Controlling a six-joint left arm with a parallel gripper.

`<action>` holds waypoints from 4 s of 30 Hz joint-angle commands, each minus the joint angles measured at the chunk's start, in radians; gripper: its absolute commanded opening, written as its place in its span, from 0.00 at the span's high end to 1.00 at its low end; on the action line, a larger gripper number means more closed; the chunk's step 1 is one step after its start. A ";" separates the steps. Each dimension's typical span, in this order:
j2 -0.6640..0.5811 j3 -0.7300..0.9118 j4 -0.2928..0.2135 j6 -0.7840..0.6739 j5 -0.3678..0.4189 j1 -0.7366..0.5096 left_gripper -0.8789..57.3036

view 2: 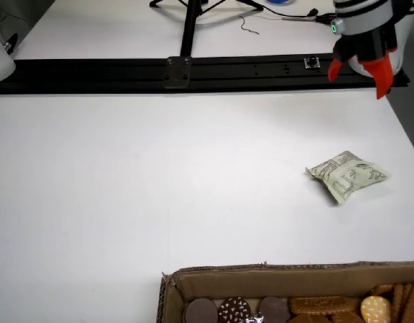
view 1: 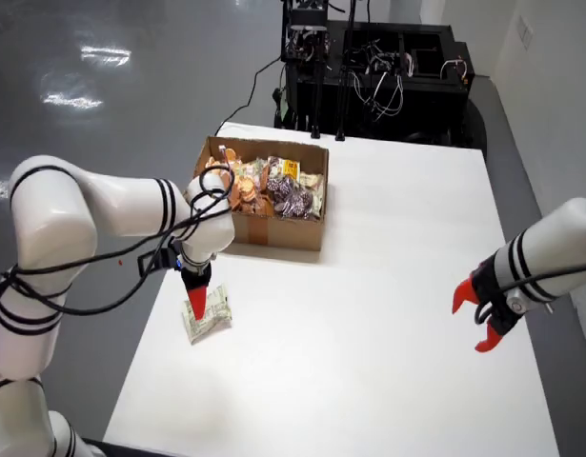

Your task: Grasp a snack and put it in the bin.

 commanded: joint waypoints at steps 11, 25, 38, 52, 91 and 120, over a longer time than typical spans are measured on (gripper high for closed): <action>0.071 0.000 0.051 -0.010 -0.050 0.014 0.02; 0.145 -0.003 0.078 -0.013 -0.191 0.067 0.02; 0.228 -0.015 0.096 -0.016 -0.303 0.116 0.02; 0.331 -0.060 0.110 -0.017 -0.375 0.150 0.02; 0.342 -0.062 0.109 -0.017 -0.385 0.117 0.94; 0.266 -0.441 0.114 0.359 -0.288 0.029 0.99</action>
